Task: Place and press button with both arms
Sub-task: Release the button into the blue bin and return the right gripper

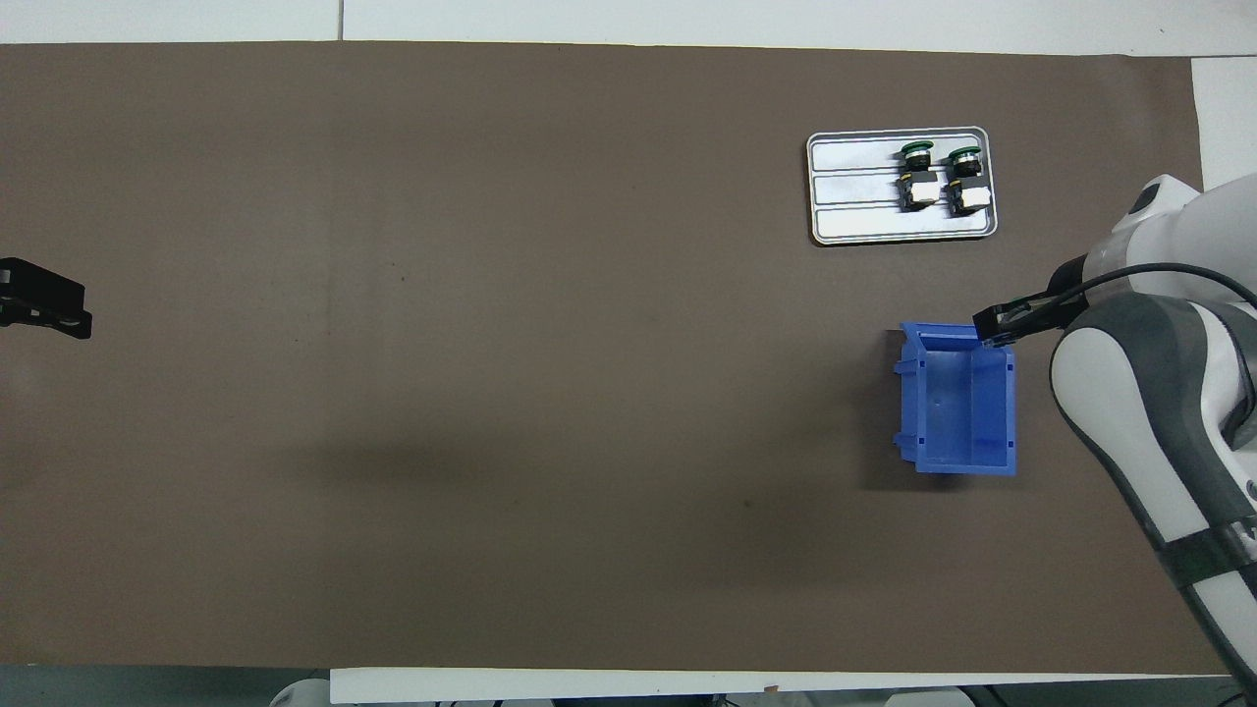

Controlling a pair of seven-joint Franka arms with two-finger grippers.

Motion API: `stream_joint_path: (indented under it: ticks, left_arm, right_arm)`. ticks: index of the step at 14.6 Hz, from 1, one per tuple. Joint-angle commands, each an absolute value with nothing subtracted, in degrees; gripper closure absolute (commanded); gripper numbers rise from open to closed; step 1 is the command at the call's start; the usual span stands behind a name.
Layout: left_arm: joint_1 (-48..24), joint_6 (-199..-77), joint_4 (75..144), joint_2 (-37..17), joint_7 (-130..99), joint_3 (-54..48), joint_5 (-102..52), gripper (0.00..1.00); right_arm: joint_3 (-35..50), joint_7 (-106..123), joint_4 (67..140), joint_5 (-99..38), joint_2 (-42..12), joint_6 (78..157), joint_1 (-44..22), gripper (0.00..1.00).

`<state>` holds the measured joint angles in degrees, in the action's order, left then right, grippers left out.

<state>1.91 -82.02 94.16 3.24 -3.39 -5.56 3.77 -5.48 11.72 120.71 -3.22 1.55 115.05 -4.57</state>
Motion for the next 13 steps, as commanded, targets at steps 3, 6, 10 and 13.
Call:
stream_joint_path:
  ticks: [3, 6, 10, 13]
  left_arm:
    - [2.1, -82.5, 95.0, 4.3, -3.1, -5.3, 4.8, 0.00]
    - [2.1, -82.5, 95.0, 4.4, -3.1, -5.3, 4.8, 0.00]
    - [2.1, -82.5, 95.0, 4.4, -3.1, -5.3, 4.8, 0.00]
    - [2.1, -82.5, 95.1, 4.4, -3.1, -5.3, 4.8, 0.00]
  right_arm:
    - [-4.7, 11.7, 128.4, -3.7, 3.3, 121.9, -3.5, 0.99]
    - [-4.7, 11.3, 130.1, -3.7, 3.1, 123.6, -3.7, 0.95]
    - [-4.7, 9.1, 131.1, -3.7, 3.2, 123.6, -4.1, 0.82]
    - [-4.7, 9.0, 131.0, -3.7, 3.1, 123.4, -4.2, 0.29]
